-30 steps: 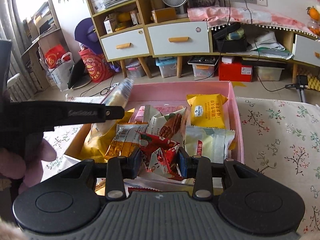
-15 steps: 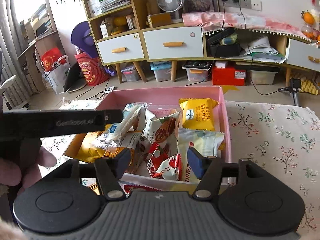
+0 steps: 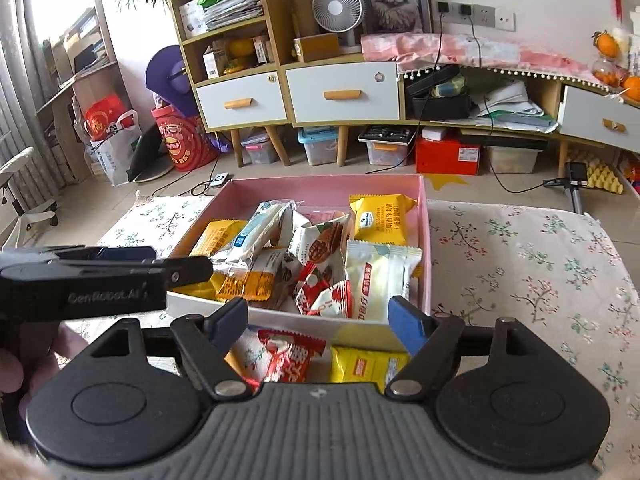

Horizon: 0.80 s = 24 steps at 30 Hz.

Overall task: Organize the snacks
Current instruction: 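Lower both packets into the box and open both tools, then withdraw both tools from the box back over the loose snacks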

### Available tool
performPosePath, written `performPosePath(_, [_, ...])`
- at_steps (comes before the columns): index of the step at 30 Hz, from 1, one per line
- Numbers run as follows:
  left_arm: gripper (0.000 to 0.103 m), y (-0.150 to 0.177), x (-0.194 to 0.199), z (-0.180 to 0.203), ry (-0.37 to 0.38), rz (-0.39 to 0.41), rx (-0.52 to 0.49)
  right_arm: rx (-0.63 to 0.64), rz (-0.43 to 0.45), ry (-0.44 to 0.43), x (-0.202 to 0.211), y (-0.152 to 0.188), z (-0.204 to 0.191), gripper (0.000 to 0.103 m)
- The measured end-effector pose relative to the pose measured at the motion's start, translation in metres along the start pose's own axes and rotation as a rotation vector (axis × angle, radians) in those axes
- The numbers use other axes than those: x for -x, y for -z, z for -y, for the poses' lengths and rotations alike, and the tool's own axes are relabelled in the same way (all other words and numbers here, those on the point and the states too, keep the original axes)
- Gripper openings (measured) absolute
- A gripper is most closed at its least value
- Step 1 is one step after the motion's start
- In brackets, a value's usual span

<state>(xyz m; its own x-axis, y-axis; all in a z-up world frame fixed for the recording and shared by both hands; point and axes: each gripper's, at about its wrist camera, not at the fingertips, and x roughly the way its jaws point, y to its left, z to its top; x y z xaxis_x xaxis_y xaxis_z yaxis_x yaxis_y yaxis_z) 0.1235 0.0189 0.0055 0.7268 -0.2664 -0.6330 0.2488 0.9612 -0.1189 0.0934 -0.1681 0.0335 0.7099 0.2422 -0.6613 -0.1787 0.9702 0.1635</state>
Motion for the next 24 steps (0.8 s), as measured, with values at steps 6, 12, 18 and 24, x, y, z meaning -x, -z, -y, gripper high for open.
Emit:
performPosePath(6, [0.077, 0.02, 0.014, 0.007, -0.001, -0.035, -0.021, 0.003, -0.001, 0.01, 0.011, 0.008, 0.0, 0.082])
performPosePath(12, [0.085, 0.033, 0.033, 0.014, 0.004, -0.039, -0.026, 0.012, 0.002, 0.022, 0.023, 0.015, 0.0, 0.086])
performPosePath(18, [0.089, 0.044, 0.048, 0.019, 0.006, -0.042, -0.02, 0.002, 0.013, 0.019, 0.035, 0.024, 0.003, 0.089])
performPosePath(24, [0.094, 0.059, 0.059, 0.021, 0.018, -0.033, -0.015, 0.0, 0.018, 0.025, 0.045, 0.034, 0.007, 0.091])
